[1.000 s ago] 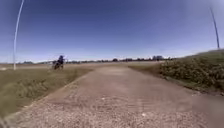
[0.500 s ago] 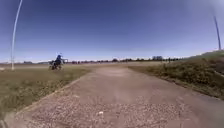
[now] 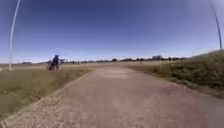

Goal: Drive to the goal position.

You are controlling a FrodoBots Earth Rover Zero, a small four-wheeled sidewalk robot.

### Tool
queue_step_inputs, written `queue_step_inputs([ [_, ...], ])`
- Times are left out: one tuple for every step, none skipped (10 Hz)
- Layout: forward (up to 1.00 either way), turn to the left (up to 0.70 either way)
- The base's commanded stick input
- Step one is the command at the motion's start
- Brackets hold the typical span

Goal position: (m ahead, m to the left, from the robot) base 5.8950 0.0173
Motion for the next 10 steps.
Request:
queue_step_inputs([
  [1.0,0.0],
  [1.0,0.0],
  [1.0,0.0],
  [1.0,0.0],
  [1.0,0.0],
  [1.0,0.0],
  [1.0,0.0],
  [1.0,0.0],
  [1.0,0.0],
  [1.0,0.0],
])
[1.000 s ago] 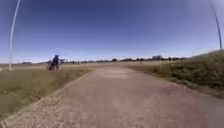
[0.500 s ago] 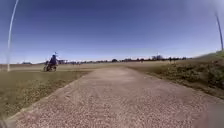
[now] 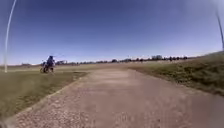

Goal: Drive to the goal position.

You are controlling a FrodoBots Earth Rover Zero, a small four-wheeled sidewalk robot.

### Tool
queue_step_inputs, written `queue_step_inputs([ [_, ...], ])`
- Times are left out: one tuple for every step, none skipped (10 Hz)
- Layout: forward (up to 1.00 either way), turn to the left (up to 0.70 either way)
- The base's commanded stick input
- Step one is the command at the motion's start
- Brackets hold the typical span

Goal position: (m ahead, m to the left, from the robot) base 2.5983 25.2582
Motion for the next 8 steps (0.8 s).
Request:
queue_step_inputs([
  [1.0,0.0],
  [1.0,0.0],
  [1.0,0.0],
  [1.0,0.0],
  [1.0,0.0],
  [1.0,0.0],
  [1.0,0.0],
  [1.0,0.0],
])
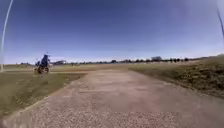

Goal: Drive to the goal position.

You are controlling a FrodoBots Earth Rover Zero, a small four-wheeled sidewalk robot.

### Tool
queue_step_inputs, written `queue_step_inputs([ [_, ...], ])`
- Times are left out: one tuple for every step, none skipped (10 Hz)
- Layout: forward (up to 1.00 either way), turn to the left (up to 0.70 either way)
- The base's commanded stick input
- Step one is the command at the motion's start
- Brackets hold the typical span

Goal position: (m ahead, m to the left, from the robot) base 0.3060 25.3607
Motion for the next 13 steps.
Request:
queue_step_inputs([
  [1.0,0.0],
  [1.0,0.0],
  [1.0,0.0],
  [1.0,0.0],
  [1.0,0.0],
  [1.0,0.0],
  [1.0,0.0],
  [1.0,0.0],
  [1.0,0.0],
  [1.0,0.0],
  [1.0,0.0],
  [1.0,0.0],
  [1.0,0.0],
])
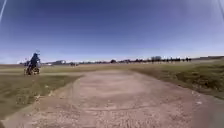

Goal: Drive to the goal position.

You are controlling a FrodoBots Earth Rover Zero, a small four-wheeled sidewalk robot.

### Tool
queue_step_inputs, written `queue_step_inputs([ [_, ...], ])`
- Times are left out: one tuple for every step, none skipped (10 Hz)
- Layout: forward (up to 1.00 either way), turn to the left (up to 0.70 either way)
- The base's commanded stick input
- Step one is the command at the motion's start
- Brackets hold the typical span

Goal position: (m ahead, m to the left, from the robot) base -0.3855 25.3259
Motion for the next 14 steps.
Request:
queue_step_inputs([
  [1.0,0.0],
  [1.0,0.0],
  [1.0,0.0],
  [1.0,0.0],
  [1.0,0.0],
  [1.0,0.0],
  [1.0,0.0],
  [1.0,0.0],
  [1.0,0.0],
  [1.0,0.0],
  [1.0,0.0],
  [1.0,0.0],
  [1.0,0.0],
  [1.0,0.0],
])
